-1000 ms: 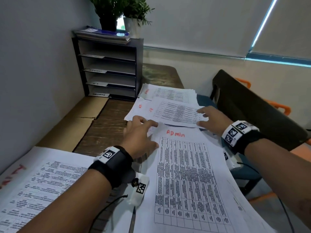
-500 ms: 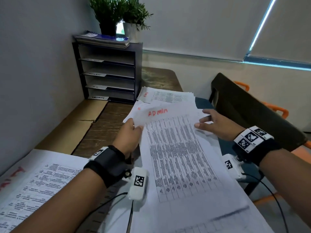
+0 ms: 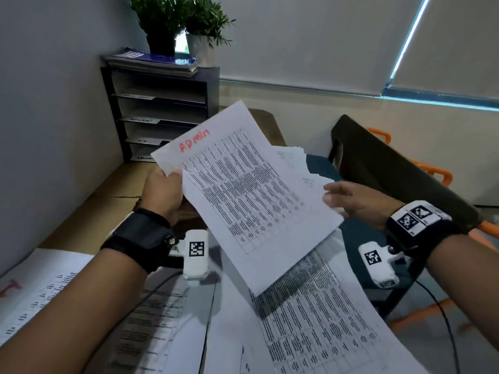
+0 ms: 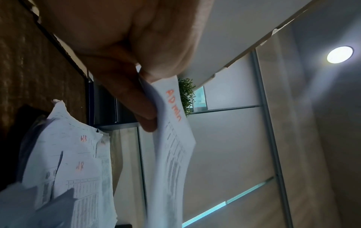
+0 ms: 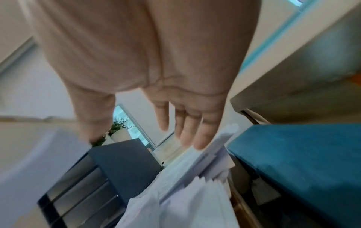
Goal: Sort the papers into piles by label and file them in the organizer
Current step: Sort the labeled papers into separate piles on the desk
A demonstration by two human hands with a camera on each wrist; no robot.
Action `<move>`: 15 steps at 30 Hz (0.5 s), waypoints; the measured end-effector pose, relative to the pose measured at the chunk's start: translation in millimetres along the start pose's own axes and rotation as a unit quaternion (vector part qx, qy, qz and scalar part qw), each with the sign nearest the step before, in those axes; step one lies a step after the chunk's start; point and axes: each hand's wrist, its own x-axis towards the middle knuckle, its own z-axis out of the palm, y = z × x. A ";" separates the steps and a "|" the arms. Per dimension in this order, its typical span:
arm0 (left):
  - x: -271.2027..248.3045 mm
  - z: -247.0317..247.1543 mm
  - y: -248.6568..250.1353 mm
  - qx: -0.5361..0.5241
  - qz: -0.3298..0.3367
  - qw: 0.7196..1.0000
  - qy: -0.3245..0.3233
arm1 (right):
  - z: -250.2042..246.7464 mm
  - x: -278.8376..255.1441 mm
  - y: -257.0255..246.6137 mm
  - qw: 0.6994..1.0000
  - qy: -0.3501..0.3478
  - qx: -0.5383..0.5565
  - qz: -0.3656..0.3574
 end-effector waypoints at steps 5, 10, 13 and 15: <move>9.6 20.5 -9.6 -0.064 -0.015 0.997 0.029 | 3.0 -1.0 -20.5 0.995 -0.004 0.101 -0.017; 16.4 51.3 -27.1 -0.119 -0.078 0.990 0.013 | 11.7 13.5 -22.4 0.983 -0.040 0.179 -0.002; 10.4 63.7 -30.6 -0.117 -0.083 0.985 -0.095 | 5.7 52.2 -12.7 0.984 0.107 0.145 0.019; 12.0 64.4 -37.2 -0.077 -0.100 0.980 -0.151 | -6.4 81.9 -5.9 0.977 0.201 0.062 0.038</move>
